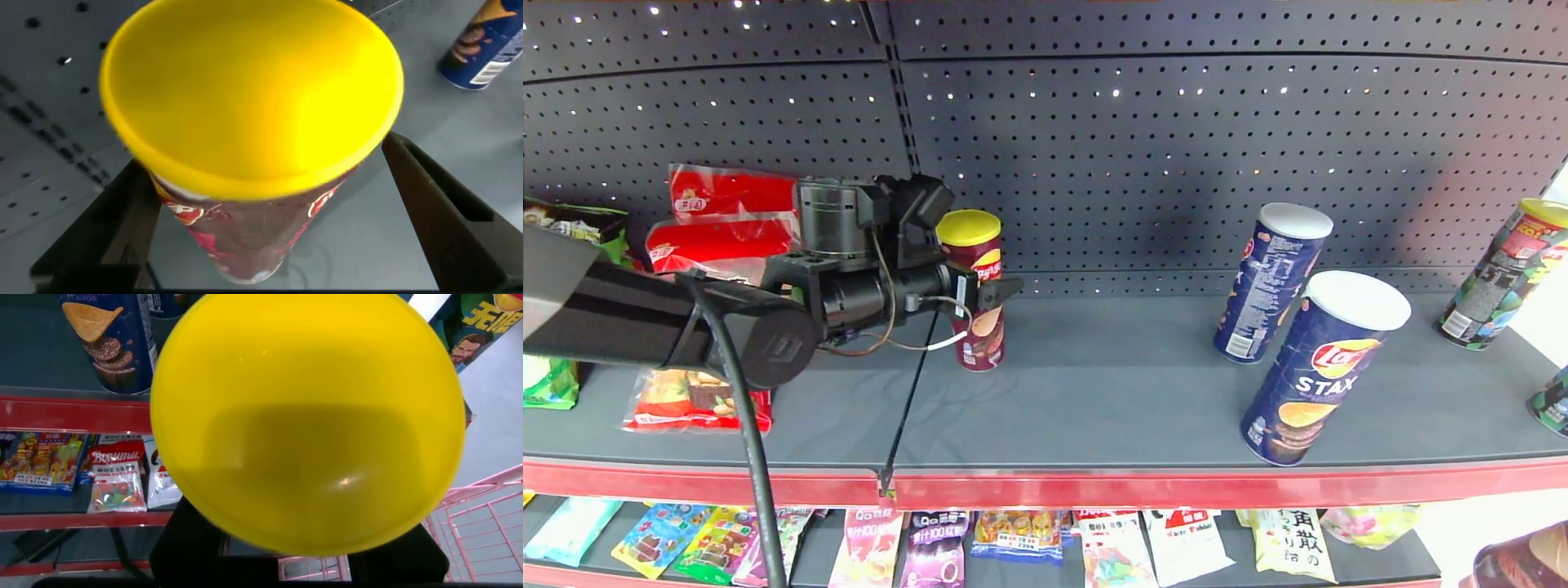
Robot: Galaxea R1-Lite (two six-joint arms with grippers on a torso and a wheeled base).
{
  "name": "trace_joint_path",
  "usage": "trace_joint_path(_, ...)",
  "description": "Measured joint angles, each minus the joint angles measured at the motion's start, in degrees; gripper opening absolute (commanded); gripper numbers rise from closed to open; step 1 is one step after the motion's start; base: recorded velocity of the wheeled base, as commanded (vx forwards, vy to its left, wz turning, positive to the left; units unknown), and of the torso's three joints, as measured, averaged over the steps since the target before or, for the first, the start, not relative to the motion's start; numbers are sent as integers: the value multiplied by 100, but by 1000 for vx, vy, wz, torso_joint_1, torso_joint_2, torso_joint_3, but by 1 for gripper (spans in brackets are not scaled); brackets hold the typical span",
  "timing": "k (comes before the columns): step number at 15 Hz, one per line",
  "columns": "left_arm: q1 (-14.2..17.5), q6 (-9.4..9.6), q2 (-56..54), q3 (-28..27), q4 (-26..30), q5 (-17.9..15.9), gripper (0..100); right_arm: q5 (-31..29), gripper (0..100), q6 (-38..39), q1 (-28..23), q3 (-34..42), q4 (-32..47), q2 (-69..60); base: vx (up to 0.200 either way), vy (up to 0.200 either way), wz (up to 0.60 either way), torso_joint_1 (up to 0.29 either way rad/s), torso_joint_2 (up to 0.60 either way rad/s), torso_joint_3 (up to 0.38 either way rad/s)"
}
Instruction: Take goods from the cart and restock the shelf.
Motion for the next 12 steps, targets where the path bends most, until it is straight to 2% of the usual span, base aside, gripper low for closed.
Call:
trace_joint_path(7, 57, 50, 185, -113, -16, 59, 100, 2, 0, 9, 0, 0, -1, 35, 0, 0, 0, 0, 0, 0)
trace_joint_path(10, 133, 48, 300, -116, -638, -18, 100, 0, 0, 11, 0, 0, 0, 46, 0, 0, 0, 0, 0, 0)
trace_joint_path(12, 174, 50, 378, -111, -706, -65, 100, 0, 0, 9, -2, 0, -1, 52, 0, 0, 0, 0, 0, 0)
